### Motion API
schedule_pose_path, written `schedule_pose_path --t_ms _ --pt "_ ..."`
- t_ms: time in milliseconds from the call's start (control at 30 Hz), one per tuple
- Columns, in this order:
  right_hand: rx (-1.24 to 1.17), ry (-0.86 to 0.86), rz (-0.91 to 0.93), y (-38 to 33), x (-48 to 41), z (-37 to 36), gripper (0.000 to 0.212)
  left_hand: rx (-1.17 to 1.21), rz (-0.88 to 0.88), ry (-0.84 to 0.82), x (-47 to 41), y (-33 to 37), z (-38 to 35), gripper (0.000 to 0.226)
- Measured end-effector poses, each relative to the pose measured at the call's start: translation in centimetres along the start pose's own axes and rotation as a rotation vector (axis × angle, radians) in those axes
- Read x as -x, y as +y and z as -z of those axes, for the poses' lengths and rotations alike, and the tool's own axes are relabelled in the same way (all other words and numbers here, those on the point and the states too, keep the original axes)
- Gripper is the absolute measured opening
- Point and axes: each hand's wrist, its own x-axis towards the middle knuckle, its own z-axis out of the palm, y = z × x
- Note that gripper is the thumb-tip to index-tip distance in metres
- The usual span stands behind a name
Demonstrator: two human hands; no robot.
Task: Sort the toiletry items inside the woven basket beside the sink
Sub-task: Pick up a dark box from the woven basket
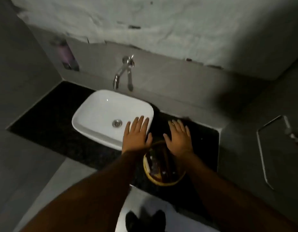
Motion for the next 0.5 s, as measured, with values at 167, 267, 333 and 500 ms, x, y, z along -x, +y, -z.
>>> schedule_pose_path --t_ms 167,267,333,500 --pt "-0.022 -0.128 -0.033 2.3 7.2 -8.7 0.057 -0.04 0.075 -0.173 7.7 -1.2 -8.3 0.068" --pt "-0.071 -0.106 -0.107 3.1 8.6 -11.4 0.062 -0.029 0.099 -0.191 9.5 -1.5 -10.0 0.067" --pt "-0.272 -0.181 -0.318 3.6 8.9 -13.1 0.069 -0.013 0.108 -0.21 10.2 -1.8 -10.4 0.066" --pt "-0.504 -0.304 -0.53 3.6 7.6 -12.8 0.054 0.016 0.098 -0.185 9.0 -1.3 -8.9 0.067"
